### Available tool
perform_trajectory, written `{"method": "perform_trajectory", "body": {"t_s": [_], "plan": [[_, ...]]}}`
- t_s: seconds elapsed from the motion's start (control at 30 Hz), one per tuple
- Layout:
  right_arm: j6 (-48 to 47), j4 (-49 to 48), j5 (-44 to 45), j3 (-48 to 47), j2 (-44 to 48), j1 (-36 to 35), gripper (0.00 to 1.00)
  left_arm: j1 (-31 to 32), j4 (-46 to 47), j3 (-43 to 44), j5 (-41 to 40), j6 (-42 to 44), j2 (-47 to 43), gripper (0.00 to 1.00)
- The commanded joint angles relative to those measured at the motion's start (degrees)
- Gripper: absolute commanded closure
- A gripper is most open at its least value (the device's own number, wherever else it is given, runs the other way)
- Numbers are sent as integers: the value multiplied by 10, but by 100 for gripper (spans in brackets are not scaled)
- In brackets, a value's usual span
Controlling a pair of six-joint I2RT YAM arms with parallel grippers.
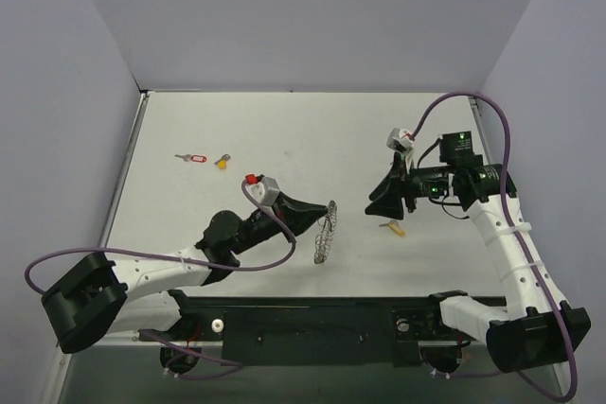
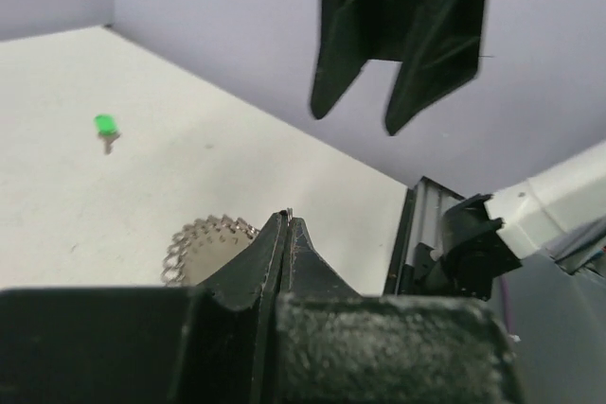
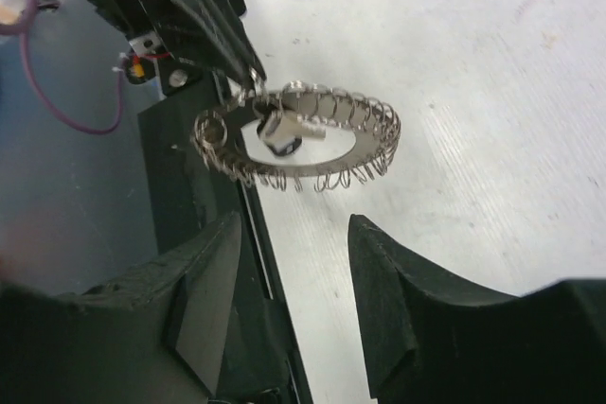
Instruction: Put the keys on the keyring
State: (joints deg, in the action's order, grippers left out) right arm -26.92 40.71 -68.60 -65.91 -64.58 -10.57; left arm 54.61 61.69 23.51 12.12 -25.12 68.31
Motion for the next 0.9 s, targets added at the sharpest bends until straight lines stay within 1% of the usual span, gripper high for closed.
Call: {"method": "perform_trajectory", "body": {"t_s": [0.0,0.1,0.2,0.3,0.4,0.5,0.53,0.57,0.6,0.63,0.67,0.7,0.73,0.77,0.87], "plan": [[-5,-28,30,46,24,53,53,-45,-93,48,-30,-22,-16,100],[4,-43,56,75,31,95,53,-76,-124,74,-13,-43,4,100],[23,-67,69,97,35,134,53,-124,-145,106,9,-86,30,100],[48,-89,73,111,45,167,53,-162,-144,132,36,-127,58,100],[63,-112,104,120,57,192,53,-176,-150,200,63,-147,125,100],[113,-155,132,127,76,248,53,-170,-115,267,95,-185,192,100],[140,-166,141,135,81,263,53,-166,-105,282,98,-208,229,100],[150,-188,145,140,88,288,53,-157,-90,310,101,-216,245,100],[169,-195,154,144,94,297,53,-151,-86,326,101,-225,279,100],[174,-201,159,144,99,315,53,-138,-83,359,99,-228,294,100],[181,-203,165,143,100,319,53,-130,-81,376,97,-233,328,100],[184,-204,167,142,102,330,53,-116,-74,411,89,-244,366,100],[186,-204,174,141,103,332,53,-107,-72,427,85,-252,388,100],[187,-204,186,139,105,339,53,-94,-65,468,81,-265,424,100],[194,-203,196,136,113,364,53,-66,-48,542,49,-290,503,100]]}}
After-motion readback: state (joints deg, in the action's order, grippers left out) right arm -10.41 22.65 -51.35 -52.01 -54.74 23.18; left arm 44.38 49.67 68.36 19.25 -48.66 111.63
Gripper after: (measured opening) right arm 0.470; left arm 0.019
